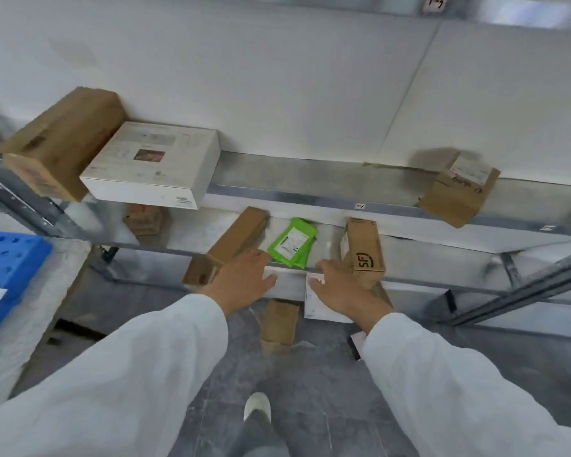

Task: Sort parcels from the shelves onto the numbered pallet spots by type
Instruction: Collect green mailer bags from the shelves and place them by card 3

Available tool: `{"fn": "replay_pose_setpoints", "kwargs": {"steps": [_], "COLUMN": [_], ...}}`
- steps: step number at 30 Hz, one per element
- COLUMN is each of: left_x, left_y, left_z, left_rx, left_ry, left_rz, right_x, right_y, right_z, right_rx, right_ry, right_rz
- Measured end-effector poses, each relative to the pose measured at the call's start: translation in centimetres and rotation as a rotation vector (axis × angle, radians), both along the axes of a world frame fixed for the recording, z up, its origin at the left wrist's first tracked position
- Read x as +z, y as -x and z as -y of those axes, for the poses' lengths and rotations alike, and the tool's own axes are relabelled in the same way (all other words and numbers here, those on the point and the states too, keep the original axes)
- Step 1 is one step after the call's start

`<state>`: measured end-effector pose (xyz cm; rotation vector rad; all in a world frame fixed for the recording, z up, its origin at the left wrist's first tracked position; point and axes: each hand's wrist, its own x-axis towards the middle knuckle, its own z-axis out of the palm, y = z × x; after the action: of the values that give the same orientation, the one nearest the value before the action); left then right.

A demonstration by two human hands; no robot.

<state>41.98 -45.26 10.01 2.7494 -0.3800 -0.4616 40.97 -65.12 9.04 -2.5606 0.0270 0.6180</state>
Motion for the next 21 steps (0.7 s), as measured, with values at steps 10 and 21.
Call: {"fn": "replay_pose_setpoints", "kwargs": {"steps": [10,21], "left_x": [-14.8,-33.2], "left_y": [-17.0,-27.0], "left_z": [1.9,1.5], "left_rx": [-0.039,0.191], "left_ry": [-0.02,-0.031], "left_rz": [-0.144,-0.25], "right_x": [-12.2,-29.0], "right_y": [-13.5,-23.1], "right_z": [-0.7,0.3], "right_rx": [-0.054,-0.16], "right_ry": [0.093,0.132], "right_rz": [-0.063,-0.087]}}
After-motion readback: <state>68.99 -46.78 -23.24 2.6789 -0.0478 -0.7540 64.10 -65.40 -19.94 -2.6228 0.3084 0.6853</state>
